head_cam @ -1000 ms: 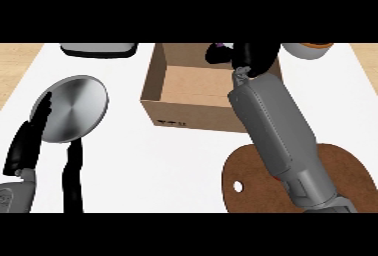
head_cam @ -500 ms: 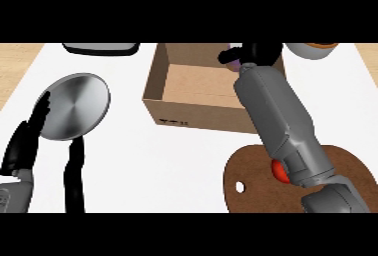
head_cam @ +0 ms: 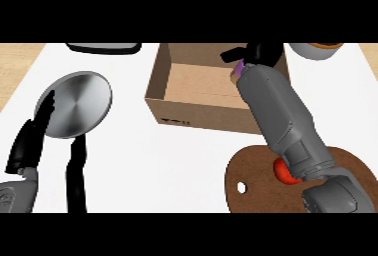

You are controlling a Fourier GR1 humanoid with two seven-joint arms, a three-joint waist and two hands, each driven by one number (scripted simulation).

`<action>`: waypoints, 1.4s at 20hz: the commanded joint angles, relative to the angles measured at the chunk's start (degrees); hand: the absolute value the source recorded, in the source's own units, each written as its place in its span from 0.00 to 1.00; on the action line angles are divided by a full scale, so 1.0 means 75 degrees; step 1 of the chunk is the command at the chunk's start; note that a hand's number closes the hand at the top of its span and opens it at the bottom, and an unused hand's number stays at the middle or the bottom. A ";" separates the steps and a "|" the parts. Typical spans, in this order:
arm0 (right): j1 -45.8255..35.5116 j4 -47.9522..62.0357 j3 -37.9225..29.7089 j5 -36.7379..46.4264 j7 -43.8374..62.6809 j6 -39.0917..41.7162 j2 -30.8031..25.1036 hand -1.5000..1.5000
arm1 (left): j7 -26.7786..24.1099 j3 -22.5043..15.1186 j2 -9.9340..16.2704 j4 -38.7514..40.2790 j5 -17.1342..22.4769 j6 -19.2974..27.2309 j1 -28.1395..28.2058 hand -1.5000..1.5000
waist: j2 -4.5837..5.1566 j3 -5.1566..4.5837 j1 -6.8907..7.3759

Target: Pick the can from the cutting board and place it in the cardboard box

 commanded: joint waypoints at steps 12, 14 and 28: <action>0.0621 -0.1721 -0.0579 -0.1288 -0.2171 -0.1985 0.0210 0.00 | 0.0369 0.0231 -0.0055 0.0146 -0.0083 0.0217 -0.0005 0.50 | -0.0228 -0.0002 -0.0540; 0.1294 -0.2346 -0.0515 -0.1642 -0.2543 -0.1825 0.0078 0.00 | 0.0271 0.0286 0.0038 -0.0371 0.0009 0.0064 0.0555 0.50 | -0.0256 0.0000 -0.0548; 0.6659 -0.9010 0.1512 -0.0908 -0.0542 0.0221 0.0284 0.00 | 0.0090 0.0860 0.0355 -0.0358 0.0296 -0.0095 0.0960 0.50 | -0.0410 -0.0021 -0.1044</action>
